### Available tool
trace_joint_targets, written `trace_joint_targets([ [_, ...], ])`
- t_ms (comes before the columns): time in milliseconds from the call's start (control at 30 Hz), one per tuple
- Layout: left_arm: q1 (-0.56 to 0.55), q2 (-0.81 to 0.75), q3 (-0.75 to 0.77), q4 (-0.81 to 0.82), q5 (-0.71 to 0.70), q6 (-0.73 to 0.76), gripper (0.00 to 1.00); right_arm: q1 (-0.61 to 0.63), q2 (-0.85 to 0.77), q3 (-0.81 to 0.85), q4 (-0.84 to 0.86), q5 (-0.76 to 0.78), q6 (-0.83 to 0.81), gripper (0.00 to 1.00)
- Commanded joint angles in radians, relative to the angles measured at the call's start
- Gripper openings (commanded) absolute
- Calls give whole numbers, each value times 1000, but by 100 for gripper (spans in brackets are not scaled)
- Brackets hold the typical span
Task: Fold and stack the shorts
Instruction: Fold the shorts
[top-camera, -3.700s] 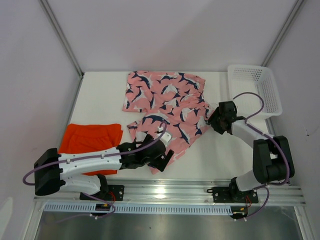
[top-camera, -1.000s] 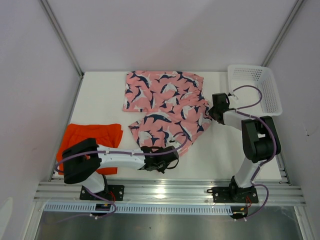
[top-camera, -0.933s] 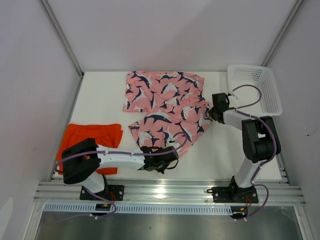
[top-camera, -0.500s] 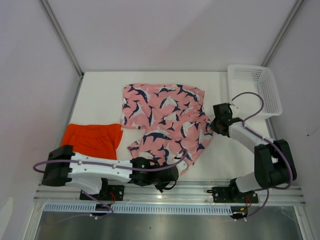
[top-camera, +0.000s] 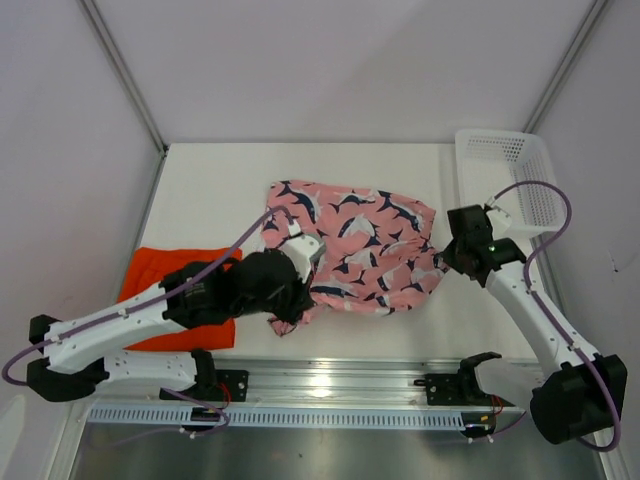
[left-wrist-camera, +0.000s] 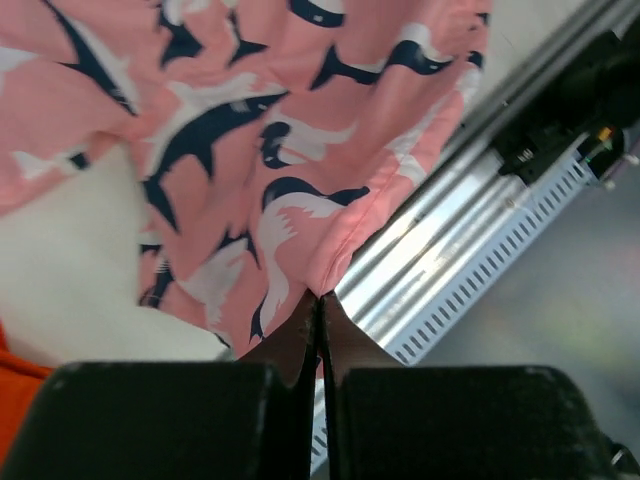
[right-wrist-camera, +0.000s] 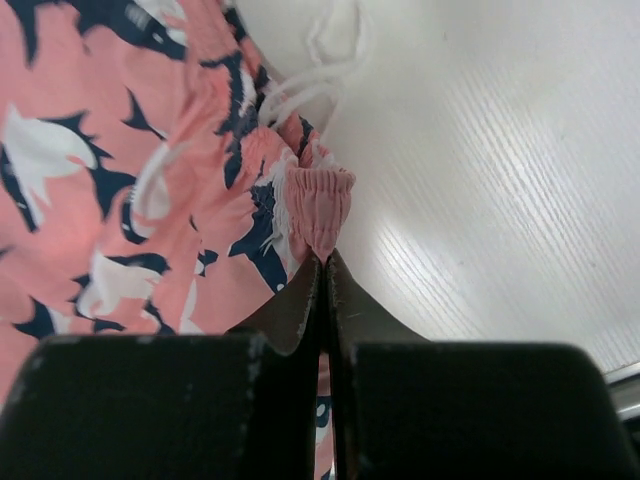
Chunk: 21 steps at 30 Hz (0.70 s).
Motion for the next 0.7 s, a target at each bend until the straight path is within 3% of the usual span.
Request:
trace_joint_targets([
  [0, 160, 37, 56, -51, 7, 146, 0, -32, 51, 133, -67, 53, -21, 0],
  [200, 414, 121, 112, 38, 59, 278, 0, -100, 234, 352, -113, 29, -30, 0],
  [400, 536, 250, 275, 56, 47, 361, 0, -127, 372, 496, -114, -22, -12, 0],
  [667, 651, 457, 586, 30, 41, 432, 0, -177, 479, 540, -47, -51, 28, 0],
])
